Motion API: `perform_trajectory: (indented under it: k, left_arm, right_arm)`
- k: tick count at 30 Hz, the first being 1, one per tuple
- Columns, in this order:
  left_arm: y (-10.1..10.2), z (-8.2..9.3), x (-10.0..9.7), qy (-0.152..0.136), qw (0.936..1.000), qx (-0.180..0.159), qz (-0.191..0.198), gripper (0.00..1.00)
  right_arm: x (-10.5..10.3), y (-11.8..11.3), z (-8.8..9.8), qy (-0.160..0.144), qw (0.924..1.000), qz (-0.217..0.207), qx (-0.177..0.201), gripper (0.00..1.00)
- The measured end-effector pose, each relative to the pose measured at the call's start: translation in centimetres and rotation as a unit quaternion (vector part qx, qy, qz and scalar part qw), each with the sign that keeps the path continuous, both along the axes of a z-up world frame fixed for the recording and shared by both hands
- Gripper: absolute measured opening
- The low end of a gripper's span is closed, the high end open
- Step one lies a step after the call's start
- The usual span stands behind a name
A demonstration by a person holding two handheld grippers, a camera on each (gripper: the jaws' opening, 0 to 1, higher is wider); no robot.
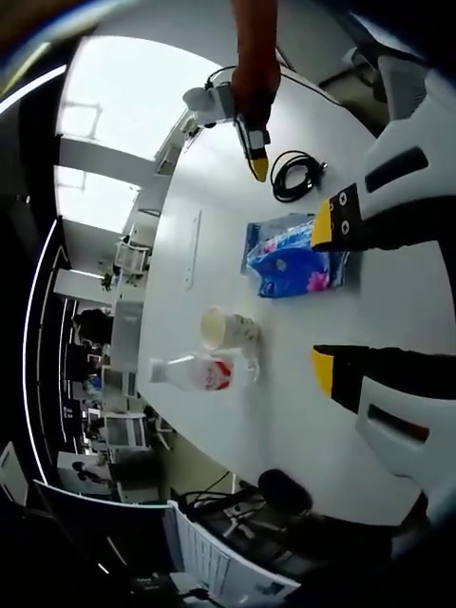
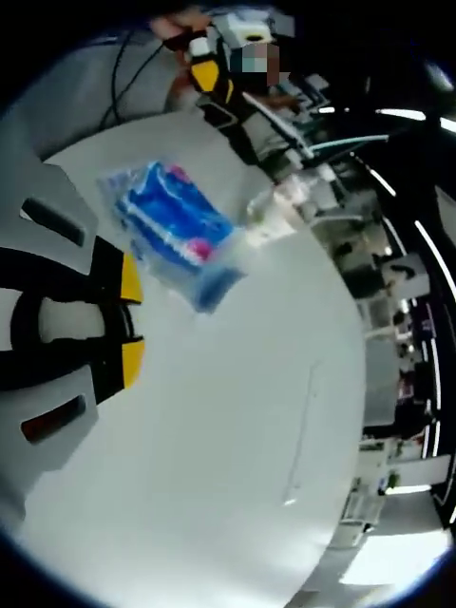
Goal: Arrange the tabletop items into an orderly group along one side of the table until the central work area is clear of visible clutter.
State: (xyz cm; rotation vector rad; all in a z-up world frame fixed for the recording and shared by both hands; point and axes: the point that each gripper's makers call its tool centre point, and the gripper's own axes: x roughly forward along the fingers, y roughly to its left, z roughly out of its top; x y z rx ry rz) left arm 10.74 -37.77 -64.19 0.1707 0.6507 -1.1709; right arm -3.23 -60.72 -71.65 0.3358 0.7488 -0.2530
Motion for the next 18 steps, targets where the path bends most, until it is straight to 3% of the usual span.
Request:
perform_trajectory:
  k: [9, 18]
  left_arm:
    - [-0.1, -0.2, 0.1, 0.003, 1.0000, 0.001, 0.001, 0.38]
    - [0.1, -0.8, 0.3, 0.006, 1.0000, 0.007, 0.001, 0.38]
  right_arm:
    - [3.2, 1.5, -0.9, 0.018, 0.9970, 0.076, -0.005, 0.10]
    - [6.5, 2.0, -1.0, 0.017, 0.9940, 0.108, -0.004, 0.13]
